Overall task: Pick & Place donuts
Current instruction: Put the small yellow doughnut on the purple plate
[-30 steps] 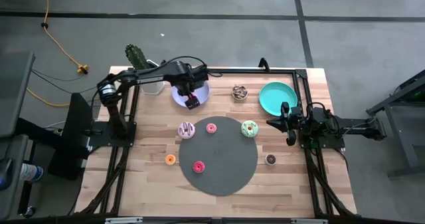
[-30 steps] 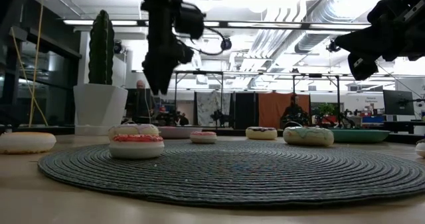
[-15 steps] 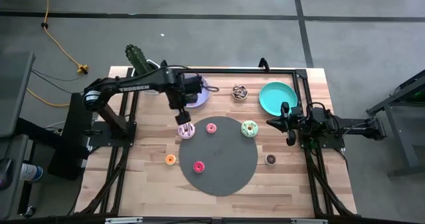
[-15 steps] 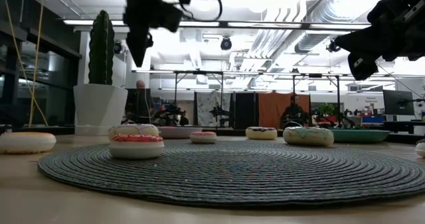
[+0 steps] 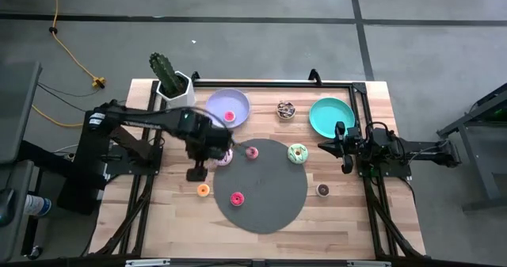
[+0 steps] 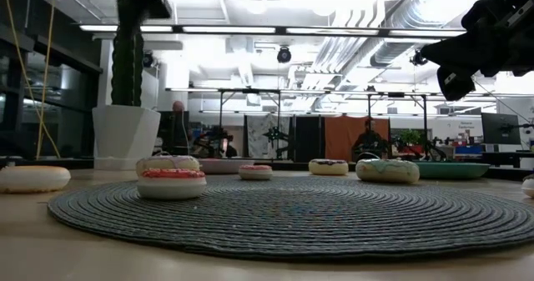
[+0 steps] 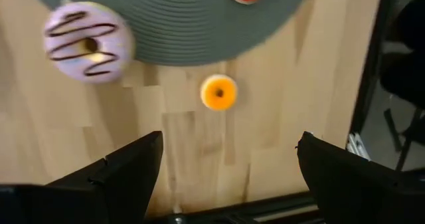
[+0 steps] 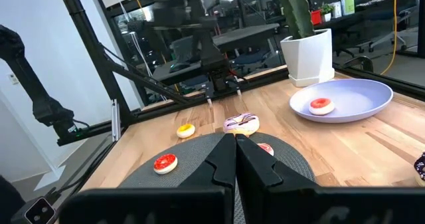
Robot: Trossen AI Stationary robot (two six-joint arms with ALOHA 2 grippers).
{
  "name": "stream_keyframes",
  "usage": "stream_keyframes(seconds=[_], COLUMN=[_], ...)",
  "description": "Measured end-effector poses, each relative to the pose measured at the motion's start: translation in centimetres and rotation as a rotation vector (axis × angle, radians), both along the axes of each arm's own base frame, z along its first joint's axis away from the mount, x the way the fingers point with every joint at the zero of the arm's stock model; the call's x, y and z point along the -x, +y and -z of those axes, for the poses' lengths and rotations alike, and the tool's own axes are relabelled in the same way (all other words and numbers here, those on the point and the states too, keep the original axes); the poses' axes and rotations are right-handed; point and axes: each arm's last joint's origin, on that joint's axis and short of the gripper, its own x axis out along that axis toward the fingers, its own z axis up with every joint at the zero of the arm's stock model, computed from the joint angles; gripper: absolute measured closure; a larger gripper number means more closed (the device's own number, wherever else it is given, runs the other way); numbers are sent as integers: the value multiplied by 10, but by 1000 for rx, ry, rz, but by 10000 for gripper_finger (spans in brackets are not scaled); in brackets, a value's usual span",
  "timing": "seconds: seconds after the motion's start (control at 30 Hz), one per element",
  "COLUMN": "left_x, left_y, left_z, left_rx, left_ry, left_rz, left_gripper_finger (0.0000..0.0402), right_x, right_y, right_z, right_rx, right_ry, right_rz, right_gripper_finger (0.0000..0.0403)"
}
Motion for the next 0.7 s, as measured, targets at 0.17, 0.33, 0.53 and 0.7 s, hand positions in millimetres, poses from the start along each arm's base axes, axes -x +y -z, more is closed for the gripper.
stream_keyframes(seconds=[0.17,0.33,0.53,0.7], left_x=[7,16,31,40], left_y=[-33,-64,-88,-86], left_z=[0,8,34,66], left_rx=[-34,-112,-93,-153], left_ry=[0,-15,-70,-90], left_rz=[74,97,85,-20], left_gripper_finger=[64,64,64,64], right_x=[0,0,0,0], right_y=[0,0,0,0], right_z=[0,0,0,0], right_rx=[0,0,0,0], right_ry=[0,0,-1,0], right_rz=[0,0,0,0], right_gripper_finger=[402,402,402,402])
